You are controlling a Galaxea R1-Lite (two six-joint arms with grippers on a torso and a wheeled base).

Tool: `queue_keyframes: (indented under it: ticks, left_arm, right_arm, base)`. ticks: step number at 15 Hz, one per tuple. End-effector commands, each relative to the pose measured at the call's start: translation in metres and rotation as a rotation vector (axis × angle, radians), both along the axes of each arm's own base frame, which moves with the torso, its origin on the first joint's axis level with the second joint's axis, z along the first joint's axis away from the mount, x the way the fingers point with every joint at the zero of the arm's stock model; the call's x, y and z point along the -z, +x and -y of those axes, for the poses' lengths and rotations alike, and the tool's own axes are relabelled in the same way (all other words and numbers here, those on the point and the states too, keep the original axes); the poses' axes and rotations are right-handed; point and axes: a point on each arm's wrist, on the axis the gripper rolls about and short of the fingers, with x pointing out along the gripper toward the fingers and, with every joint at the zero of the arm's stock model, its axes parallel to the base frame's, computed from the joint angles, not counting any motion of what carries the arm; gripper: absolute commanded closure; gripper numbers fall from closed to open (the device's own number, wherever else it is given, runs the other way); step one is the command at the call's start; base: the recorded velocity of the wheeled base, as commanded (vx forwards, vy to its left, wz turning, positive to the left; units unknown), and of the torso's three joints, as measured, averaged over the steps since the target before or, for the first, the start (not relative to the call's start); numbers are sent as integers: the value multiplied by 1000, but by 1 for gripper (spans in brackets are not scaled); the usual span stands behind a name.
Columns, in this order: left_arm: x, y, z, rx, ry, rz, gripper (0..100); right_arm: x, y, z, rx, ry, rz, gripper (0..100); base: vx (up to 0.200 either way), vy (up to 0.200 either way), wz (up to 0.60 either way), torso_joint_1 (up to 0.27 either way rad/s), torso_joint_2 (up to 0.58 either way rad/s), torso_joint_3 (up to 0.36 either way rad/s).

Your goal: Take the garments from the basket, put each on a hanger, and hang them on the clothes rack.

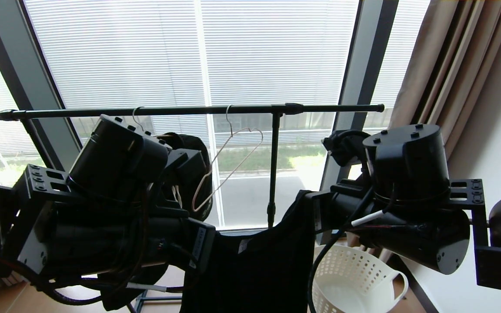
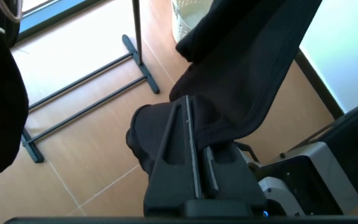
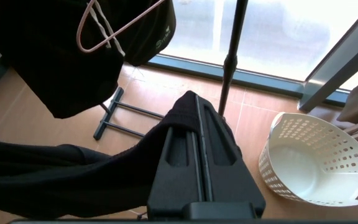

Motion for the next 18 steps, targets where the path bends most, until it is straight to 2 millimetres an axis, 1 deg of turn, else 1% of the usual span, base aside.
queue_keyframes:
  ticks: [1, 2, 3, 5, 10, 11, 12, 18]
  left_arm:
    - [-1, 2, -1, -7, -5, 5, 100]
    - [-6, 8, -2, -25, -22, 20, 100]
    - [-7, 8, -2, -26, -28, 21, 100]
    - [-10, 7, -2, -39, -45, 19, 100]
    - [-23, 11, 1, -43, -79, 57, 100]
    - [-23, 11, 1, -42, -80, 56, 100]
    - [-23, 13, 2, -44, -78, 58, 100]
    - [-35, 16, 2, -57, -104, 90, 100]
  right_arm:
    - [4, -1, 2, -2, -6, -7, 100]
    - [13, -4, 4, -13, 5, 9, 100]
    - [21, -8, 7, -24, -2, 1, 100]
    - [30, -14, 13, -54, -27, 4, 100]
    - [46, -20, 18, -71, -55, -2, 100]
    - [46, -20, 18, -71, -54, -1, 0]
    - [56, -28, 18, -114, -74, 1, 0]
    - [84, -48, 28, -298, -172, 30, 0]
  base:
    - [0, 0, 0, 0, 0, 0]
    - [0, 0, 0, 0, 0, 0]
    - [0, 0, 0, 0, 0, 0]
    - [0, 0, 0, 0, 0, 0]
    - [0, 0, 0, 0, 0, 0]
    - [0, 0, 0, 0, 0, 0]
    - [0, 0, 0, 0, 0, 0]
    - [0, 0, 0, 0, 0, 0]
